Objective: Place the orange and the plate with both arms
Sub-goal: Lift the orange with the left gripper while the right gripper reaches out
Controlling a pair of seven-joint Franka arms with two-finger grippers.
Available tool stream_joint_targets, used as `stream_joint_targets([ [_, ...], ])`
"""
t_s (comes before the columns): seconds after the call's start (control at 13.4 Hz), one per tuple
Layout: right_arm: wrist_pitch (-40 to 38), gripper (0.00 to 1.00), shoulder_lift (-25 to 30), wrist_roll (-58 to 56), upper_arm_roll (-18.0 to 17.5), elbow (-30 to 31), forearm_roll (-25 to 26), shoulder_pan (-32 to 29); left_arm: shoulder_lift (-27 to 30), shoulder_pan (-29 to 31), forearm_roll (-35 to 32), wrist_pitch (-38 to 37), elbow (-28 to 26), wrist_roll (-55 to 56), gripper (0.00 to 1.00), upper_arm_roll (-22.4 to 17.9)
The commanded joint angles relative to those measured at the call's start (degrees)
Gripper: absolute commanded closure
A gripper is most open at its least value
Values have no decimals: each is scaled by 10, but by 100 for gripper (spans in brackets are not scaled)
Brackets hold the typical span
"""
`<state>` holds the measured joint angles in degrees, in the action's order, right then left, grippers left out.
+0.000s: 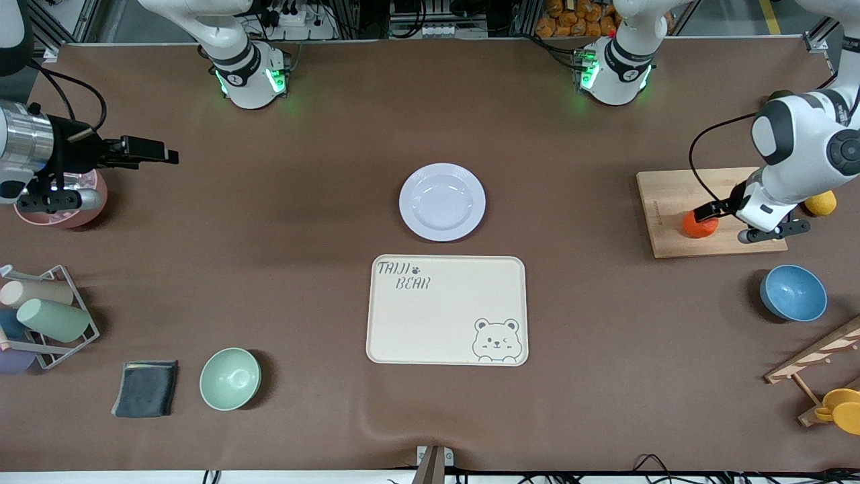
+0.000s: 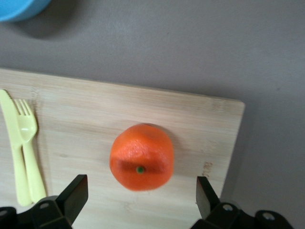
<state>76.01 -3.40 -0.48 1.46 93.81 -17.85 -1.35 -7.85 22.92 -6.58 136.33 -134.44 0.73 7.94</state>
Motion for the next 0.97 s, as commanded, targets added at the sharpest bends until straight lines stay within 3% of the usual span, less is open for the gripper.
stream_joint_targets([
  [0.0, 18, 0, 23, -2, 1, 36, -16, -1, -24, 12, -15, 24, -1, -3, 0, 7],
  [0.75, 77, 0, 40, -23, 0, 124, -65, 30, -74, 18, -17, 58, 1, -3, 0, 6],
  [0.9, 99, 0, 40, -65, 0, 149, -68, 32, -79, 18, -17, 58, 2, -3, 20, 6],
])
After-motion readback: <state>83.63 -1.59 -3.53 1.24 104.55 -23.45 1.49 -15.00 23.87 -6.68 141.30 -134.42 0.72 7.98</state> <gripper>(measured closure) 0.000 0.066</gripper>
